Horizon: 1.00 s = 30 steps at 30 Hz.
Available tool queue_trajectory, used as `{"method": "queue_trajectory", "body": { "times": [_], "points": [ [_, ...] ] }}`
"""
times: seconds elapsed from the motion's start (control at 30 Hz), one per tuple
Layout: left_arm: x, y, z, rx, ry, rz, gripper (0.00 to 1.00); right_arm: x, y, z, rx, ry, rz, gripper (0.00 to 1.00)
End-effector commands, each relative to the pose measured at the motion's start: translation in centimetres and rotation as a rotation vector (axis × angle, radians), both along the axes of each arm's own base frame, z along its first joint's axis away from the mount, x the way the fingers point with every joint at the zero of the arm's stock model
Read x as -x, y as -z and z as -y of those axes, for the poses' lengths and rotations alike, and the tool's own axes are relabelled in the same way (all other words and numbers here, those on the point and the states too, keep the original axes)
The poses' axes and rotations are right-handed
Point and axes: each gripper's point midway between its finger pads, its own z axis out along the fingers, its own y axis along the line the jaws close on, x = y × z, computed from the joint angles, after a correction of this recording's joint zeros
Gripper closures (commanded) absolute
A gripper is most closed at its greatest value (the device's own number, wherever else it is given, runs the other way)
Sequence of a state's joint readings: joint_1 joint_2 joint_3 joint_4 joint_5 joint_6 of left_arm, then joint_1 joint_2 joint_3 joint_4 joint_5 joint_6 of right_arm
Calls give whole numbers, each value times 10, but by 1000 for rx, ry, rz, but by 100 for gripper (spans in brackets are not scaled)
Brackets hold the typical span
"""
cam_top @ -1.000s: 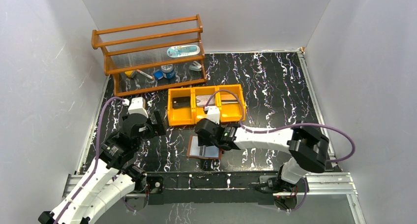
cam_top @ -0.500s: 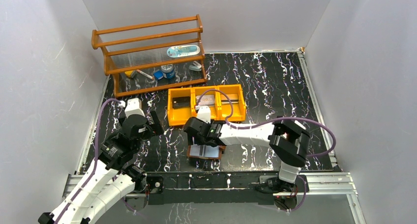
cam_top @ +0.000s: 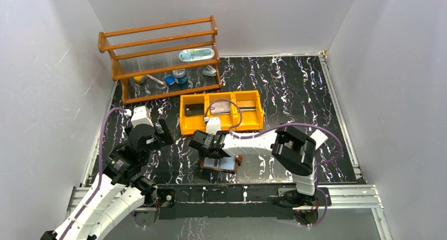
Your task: Take the credit cards out of the card holder
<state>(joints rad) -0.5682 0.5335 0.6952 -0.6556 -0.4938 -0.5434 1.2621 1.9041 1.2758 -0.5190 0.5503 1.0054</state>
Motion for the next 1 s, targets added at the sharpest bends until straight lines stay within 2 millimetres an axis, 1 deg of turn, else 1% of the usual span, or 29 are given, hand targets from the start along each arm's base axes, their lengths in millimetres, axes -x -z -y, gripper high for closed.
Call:
{"method": "queue_trajectory", "body": {
  "times": [0.0,0.13,0.3,0.47,0.6,0.7,0.87,0.97],
  "points": [
    [-1,-7,-6,-1,-30,20,2,2,-7,-4,-41,12,6,19],
    [-2,-6,-4,-2,-24,16,2,5,-13,-12,-112,-15,-2,17],
    [-2,-5,-3,-4,-18,9,2,8,-14,-16,-135,-33,-16,16],
    [-2,-4,-3,-4,-17,6,2,8,-16,-14,-138,-33,-10,18],
    [-2,-4,-2,-4,-17,6,2,8,-17,-13,-133,-38,-7,23],
    [-2,-3,-2,-6,-15,3,2,8,-14,-10,-111,-44,-6,27],
    [-2,-3,-1,-6,-11,1,2,8,-4,-3,-48,-31,-20,27],
    [-2,-2,-1,-8,-9,0,2,6,-3,0,-32,-22,-13,28]
  ]
}}
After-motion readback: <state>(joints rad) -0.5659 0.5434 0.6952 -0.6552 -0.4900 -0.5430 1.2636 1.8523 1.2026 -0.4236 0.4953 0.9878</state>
